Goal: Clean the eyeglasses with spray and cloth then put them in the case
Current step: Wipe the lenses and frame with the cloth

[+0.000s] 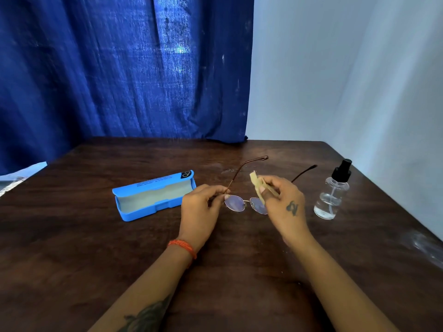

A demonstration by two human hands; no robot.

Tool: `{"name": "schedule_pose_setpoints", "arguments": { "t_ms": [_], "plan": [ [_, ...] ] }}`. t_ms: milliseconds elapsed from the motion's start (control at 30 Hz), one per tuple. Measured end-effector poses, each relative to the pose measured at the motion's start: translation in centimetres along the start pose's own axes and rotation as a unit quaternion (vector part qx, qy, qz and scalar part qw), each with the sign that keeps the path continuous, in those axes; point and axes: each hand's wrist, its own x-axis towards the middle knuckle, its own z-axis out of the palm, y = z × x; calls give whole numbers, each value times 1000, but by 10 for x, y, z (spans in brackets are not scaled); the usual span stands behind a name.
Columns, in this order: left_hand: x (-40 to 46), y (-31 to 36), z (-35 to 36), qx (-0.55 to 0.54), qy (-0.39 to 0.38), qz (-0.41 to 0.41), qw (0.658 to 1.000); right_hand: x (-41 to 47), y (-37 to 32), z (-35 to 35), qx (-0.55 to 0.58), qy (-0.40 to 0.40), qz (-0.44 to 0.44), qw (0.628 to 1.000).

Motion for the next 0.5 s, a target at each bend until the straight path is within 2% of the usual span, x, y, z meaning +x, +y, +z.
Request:
{"name": "schedule_pose_setpoints", "arguments": {
  "t_ms": [67,133,200,300,500],
  "plan": [
    [0,1,0,1,-4,0,1000,-2,-1,2,-24,38,-24,999],
    [0,1,0,10,-12,6,1000,-8,-4,8,-89,39,-93,991],
    [0,2,-1,22,-18,16,999,-11,-7,16,-159,0,-141,977],
    [-1,3,-2,34,-26,24,999,-10,-9,23,-245,-76,-141,956],
    [-1,3,-2,36,-24,19,999,-11,-10,25,-190,-112,-147,964]
  ]
}}
